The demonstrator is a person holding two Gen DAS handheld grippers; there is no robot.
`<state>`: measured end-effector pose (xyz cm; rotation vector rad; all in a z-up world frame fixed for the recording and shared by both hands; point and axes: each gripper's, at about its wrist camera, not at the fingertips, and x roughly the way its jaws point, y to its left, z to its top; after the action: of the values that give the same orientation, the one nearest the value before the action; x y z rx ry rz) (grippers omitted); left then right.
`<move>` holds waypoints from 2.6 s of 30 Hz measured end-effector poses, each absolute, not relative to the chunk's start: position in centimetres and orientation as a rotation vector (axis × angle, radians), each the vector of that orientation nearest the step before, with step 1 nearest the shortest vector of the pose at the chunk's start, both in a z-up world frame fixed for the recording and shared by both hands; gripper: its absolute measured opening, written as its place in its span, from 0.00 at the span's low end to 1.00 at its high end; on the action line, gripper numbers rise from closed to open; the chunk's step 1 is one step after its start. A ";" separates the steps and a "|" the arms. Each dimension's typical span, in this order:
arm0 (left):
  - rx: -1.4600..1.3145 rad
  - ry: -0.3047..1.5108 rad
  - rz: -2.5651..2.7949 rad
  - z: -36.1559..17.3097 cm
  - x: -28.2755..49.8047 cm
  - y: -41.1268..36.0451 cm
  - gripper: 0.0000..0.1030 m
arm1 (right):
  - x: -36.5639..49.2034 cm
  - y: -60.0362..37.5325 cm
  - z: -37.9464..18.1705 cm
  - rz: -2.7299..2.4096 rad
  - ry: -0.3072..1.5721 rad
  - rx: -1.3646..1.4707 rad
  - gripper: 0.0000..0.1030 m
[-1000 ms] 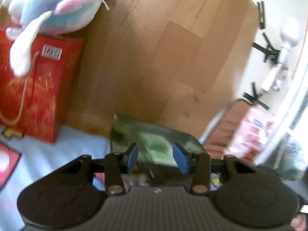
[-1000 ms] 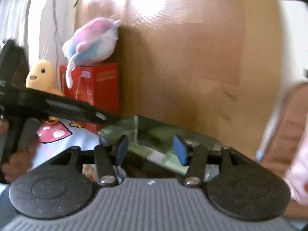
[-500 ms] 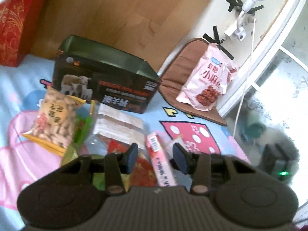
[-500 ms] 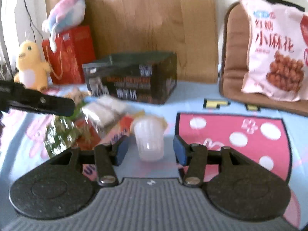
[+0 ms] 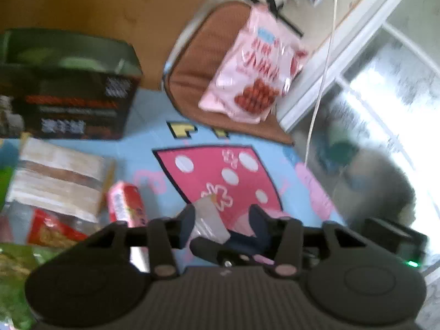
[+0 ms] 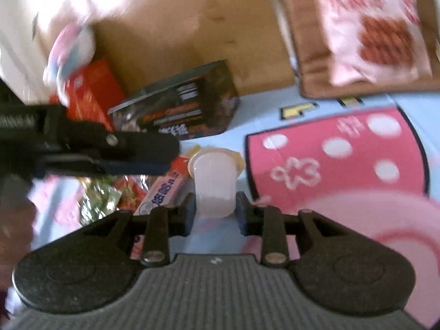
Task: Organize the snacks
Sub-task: 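Grasp the white plastic cup with the left gripper, then carry the cup over the black box and open the left gripper, then grasp the green snack bar packet with the left gripper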
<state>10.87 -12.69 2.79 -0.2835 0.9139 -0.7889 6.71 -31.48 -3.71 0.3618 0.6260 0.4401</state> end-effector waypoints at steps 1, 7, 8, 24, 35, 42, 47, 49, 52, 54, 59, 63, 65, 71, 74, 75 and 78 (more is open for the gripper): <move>-0.272 0.929 -0.771 2.3 10.9 -13.3 0.51 | 6.3 -31.6 -3.7 0.438 0.621 0.354 0.33; -0.252 0.927 -0.729 1.3 10.7 -13.0 0.36 | 5.9 -30.7 -3.7 0.416 0.603 0.315 0.32; -0.279 0.919 -0.726 1.6 10.7 -12.2 0.36 | 5.9 -30.4 -3.6 0.418 0.599 0.305 0.32; -0.342 0.718 -0.480 8.5 22.9 -2.2 0.34 | 20.4 -19.2 5.1 0.604 0.449 0.074 0.34; -0.396 0.614 -0.422 8.2 18.4 3.6 0.48 | 15.5 -20.9 4.5 0.611 0.386 0.053 0.53; -0.367 0.723 -0.304 4.2 15.7 6.2 0.51 | 9.9 -20.1 0.6 0.678 0.486 -0.015 0.53; -0.392 0.783 -0.325 1.3 13.5 5.5 0.37 | 8.0 -19.5 -1.2 0.638 0.546 -0.052 0.53; -0.379 0.779 -0.322 1.5 11.7 5.1 0.37 | 7.4 -20.0 -1.4 0.606 0.540 -0.063 0.55; -0.373 0.781 -0.326 1.7 8.5 5.0 0.37 | 6.6 -21.2 -1.6 0.562 0.543 -0.050 0.55; -0.392 0.771 -0.351 1.7 6.4 6.3 0.37 | 6.0 -22.1 -2.0 0.527 0.540 -0.039 0.55; -0.531 0.752 -0.329 1.5 3.1 10.9 0.37 | 4.5 -23.0 -1.5 0.537 0.526 0.021 0.55; -0.517 0.760 -0.190 1.4 3.0 12.8 0.37 | 2.6 -21.6 -0.2 0.653 0.465 0.029 0.56; -0.553 0.756 -0.232 1.4 3.2 12.8 0.37 | 2.0 -19.8 0.0 0.727 0.464 -0.008 0.58; -0.465 0.799 -0.384 1.0 3.4 8.7 0.38 | 2.3 -15.3 -1.5 0.683 0.509 -0.208 0.58; -0.412 0.822 -0.485 0.3 2.6 6.4 0.40 | 3.8 -17.4 -1.9 0.574 0.533 -0.154 0.68; -0.386 0.825 -0.513 0.4 2.4 5.8 0.40 | 4.4 -18.3 -1.7 0.541 0.544 -0.126 0.70; -0.392 0.794 -0.534 1.3 2.1 6.3 0.51 | 4.4 -19.9 -0.7 0.480 0.515 -0.095 0.69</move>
<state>2.11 6.34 1.30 -0.3920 0.7935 -0.5339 4.40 -19.90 -0.73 -0.0948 0.5154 0.4801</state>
